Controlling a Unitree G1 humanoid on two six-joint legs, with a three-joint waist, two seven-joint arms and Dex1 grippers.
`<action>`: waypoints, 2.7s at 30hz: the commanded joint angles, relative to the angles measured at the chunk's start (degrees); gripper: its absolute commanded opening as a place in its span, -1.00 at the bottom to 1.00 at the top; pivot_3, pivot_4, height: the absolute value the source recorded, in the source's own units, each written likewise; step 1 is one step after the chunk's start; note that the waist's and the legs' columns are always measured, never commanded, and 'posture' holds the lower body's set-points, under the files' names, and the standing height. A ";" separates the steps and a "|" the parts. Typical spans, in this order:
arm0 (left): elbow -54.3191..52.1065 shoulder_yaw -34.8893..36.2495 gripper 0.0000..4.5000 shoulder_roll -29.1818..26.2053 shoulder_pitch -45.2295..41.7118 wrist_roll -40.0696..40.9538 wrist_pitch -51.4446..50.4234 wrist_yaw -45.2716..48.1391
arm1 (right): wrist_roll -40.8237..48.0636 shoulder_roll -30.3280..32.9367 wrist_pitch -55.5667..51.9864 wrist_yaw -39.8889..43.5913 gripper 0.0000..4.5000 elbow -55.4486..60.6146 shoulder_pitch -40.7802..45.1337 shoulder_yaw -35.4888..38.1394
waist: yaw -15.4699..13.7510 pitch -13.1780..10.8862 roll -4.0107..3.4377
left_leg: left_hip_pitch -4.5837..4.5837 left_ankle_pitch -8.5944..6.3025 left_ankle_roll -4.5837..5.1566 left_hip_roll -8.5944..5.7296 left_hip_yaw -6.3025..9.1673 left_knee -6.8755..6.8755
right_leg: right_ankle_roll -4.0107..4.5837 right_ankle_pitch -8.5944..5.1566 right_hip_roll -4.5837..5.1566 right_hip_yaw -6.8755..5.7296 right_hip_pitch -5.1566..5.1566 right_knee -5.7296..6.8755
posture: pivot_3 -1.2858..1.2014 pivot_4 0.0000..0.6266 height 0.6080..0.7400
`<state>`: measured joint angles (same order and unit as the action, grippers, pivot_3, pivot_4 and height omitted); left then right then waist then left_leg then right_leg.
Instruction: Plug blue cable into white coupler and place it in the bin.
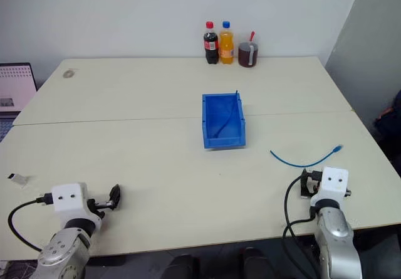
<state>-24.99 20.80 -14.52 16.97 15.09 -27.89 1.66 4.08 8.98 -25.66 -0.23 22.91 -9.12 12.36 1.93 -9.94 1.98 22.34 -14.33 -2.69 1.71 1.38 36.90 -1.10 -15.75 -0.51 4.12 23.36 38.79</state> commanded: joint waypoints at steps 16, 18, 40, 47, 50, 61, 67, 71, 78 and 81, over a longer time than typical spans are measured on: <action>-0.70 3.11 1.00 3.53 1.54 -1.22 1.03 -2.84 | 0.01 0.56 0.74 0.10 1.00 0.02 3.48 1.00 | 0.10 0.00 0.01 | -0.08 -0.01 -0.01 -0.03 0.02 -0.03 | 0.09 -0.05 -0.14 0.01 -0.04 0.00 | 0.03 -0.52 1.00; -0.83 3.35 1.00 3.57 1.59 -1.07 0.96 -2.80 | -0.11 0.43 0.81 -0.04 1.00 -0.05 3.45 0.90 | 0.10 0.00 0.01 | -0.08 -0.01 -0.01 -0.02 0.03 -0.03 | 0.11 -0.06 -0.14 0.01 -0.04 0.00 | 0.03 -0.52 1.00; -2.64 7.40 1.00 6.69 1.73 0.31 -1.66 -6.68 | -0.48 0.16 0.05 -0.94 1.00 0.35 3.98 1.52 | 0.25 0.00 0.01 | -0.08 -0.01 -0.02 -0.02 0.03 -0.03 | 0.13 -0.08 -0.17 0.02 -0.04 0.00 | 0.03 -0.52 1.00; -2.00 -0.80 1.00 -5.41 -5.63 -1.34 -0.84 5.33 | -0.94 0.38 -2.93 -2.98 1.00 1.23 7.36 2.31 | -0.06 -0.09 0.08 | -0.08 -0.01 -0.02 -0.01 0.12 -0.01 | 0.13 -0.08 -0.20 -0.03 -0.02 0.03 | 0.03 -0.52 1.00; -0.24 -6.12 1.00 -12.11 -16.24 3.01 -3.42 15.13 | -0.83 0.18 -6.44 -4.55 1.00 1.62 10.45 3.37 | -0.45 -0.12 0.02 | 0.05 0.02 -0.05 -0.02 0.15 0.05 | 0.14 -0.07 -0.21 -0.07 0.01 0.07 | 0.03 -0.52 1.00; 15.55 -29.71 1.00 -19.70 -51.23 6.26 2.42 54.03 | -1.07 1.40 -12.38 -8.56 1.00 -8.86 20.87 7.07 | 0.49 -0.14 -0.04 | 0.56 0.07 -0.16 -0.10 -0.11 -0.07 | -0.22 0.34 -0.21 -0.09 0.30 -0.25 | 0.03 -0.52 1.00; 26.69 -34.71 1.00 -17.04 -59.93 2.85 10.11 63.42 | 0.63 0.28 -13.94 -11.09 1.00 -15.04 25.75 10.70 | 0.82 -0.17 -0.08 | 0.61 0.06 -0.14 -0.08 -0.10 -0.22 | -0.12 0.26 -0.27 -0.08 0.45 -0.13 | 0.03 -0.52 1.00; 31.09 -35.13 1.00 -15.13 -62.43 1.40 12.63 64.87 | 1.90 -0.98 -14.14 -12.64 1.00 -18.43 28.19 12.55 | 0.99 -0.17 -0.08 | 0.60 0.06 -0.13 -0.09 -0.11 -0.13 | -0.26 0.18 -0.27 -0.06 0.44 -0.02 | 0.03 -0.52 1.00; 32.42 -34.73 1.00 -13.73 -61.54 0.04 13.74 65.40 | 2.39 -2.31 -12.55 -15.10 0.80 -21.80 29.58 14.02 | 1.19 -0.16 -0.08 | 0.59 0.06 -0.13 -0.09 -0.07 0.03 | -0.32 0.16 -0.27 -0.07 0.42 0.14 | 0.03 -0.52 1.00; 31.92 -34.67 1.00 -13.70 -60.86 -0.13 13.50 65.26 | 2.41 -1.71 -11.12 -14.81 0.42 -23.66 29.82 14.31 | 1.19 -0.16 -0.08 | 0.57 0.07 -0.12 -0.09 -0.06 0.05 | -0.34 0.15 -0.26 -0.07 0.40 0.15 | 0.03 -0.52 1.00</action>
<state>8.79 -14.60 -28.41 -43.89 15.07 -14.68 66.93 5.98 6.47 -37.59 -14.16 0.96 20.89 25.05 3.12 -10.11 1.89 22.91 -14.27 -2.81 1.62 1.33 36.94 -1.44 -15.60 -0.77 4.04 23.75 38.95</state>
